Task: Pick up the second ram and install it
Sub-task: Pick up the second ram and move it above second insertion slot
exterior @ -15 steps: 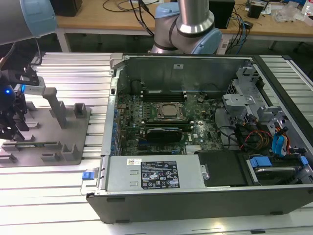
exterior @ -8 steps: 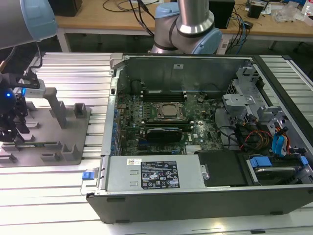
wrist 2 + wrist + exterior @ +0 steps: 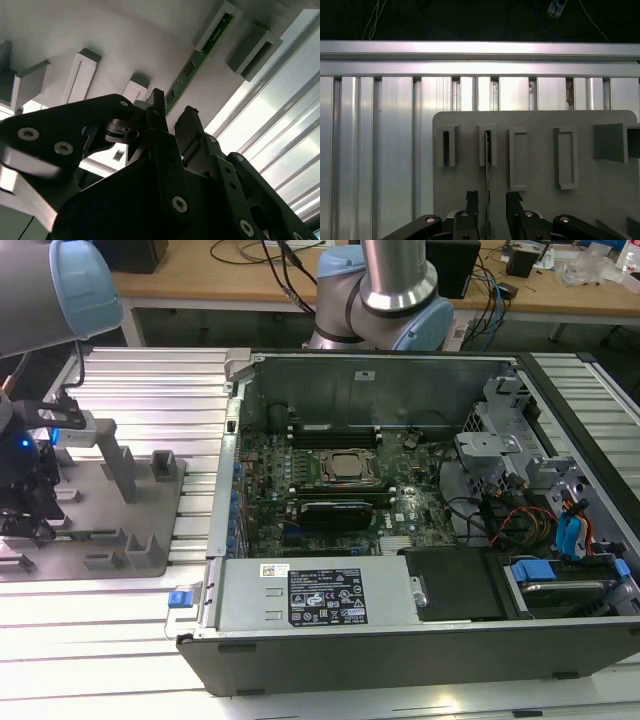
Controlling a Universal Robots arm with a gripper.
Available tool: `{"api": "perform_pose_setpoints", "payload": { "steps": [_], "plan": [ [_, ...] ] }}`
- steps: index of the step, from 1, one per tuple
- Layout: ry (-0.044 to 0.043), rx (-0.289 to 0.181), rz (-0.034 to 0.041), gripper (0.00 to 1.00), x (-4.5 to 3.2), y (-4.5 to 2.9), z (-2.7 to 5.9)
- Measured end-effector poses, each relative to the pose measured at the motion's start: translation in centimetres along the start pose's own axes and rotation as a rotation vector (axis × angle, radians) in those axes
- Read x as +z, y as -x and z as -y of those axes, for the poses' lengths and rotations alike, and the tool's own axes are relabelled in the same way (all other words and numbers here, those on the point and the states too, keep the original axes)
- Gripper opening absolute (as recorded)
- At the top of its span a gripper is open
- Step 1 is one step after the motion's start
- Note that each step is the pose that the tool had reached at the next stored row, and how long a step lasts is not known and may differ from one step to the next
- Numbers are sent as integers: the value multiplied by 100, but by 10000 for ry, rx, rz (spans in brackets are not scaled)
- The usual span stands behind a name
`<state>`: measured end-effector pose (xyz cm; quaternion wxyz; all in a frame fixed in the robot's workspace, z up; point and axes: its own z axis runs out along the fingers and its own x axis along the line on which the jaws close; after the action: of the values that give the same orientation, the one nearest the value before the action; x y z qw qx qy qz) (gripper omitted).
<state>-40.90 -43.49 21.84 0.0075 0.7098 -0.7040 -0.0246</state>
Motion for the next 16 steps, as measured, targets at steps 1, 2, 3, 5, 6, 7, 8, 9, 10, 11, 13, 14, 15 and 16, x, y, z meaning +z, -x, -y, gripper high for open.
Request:
{"api": "perform_pose_setpoints", "payload": {
  "steps": [1, 2, 3, 5, 6, 7, 8, 9, 10, 11, 13, 14, 15, 16],
  "plan": [
    [3, -118, -26, 34, 14, 0, 0],
    [5, -208, -60, 34, 41, -1, -2],
    [8, -249, -71, 34, 56, -2, -2],
    [11, -352, -91, 34, 95, -2, -4],
    [11, -397, -107, 34, 112, -3, -3],
    [13, -399, -111, 34, 111, -3, -4],
    [12, -400, -113, 34, 112, -3, -3],
    [13, -399, -116, 34, 112, -3, -3],
    [12, -399, -116, 33, 112, -2, -4],
    [13, -399, -117, 33, 112, -3, -3],
    [12, -399, -120, 25, 111, -2, -3],
    [12, -399, -120, 25, 104, -2, -3],
    [9, -399, -119, 25, 102, -2, -3],
    [11, -399, -120, 25, 100, -2, -4]
  ]
}}
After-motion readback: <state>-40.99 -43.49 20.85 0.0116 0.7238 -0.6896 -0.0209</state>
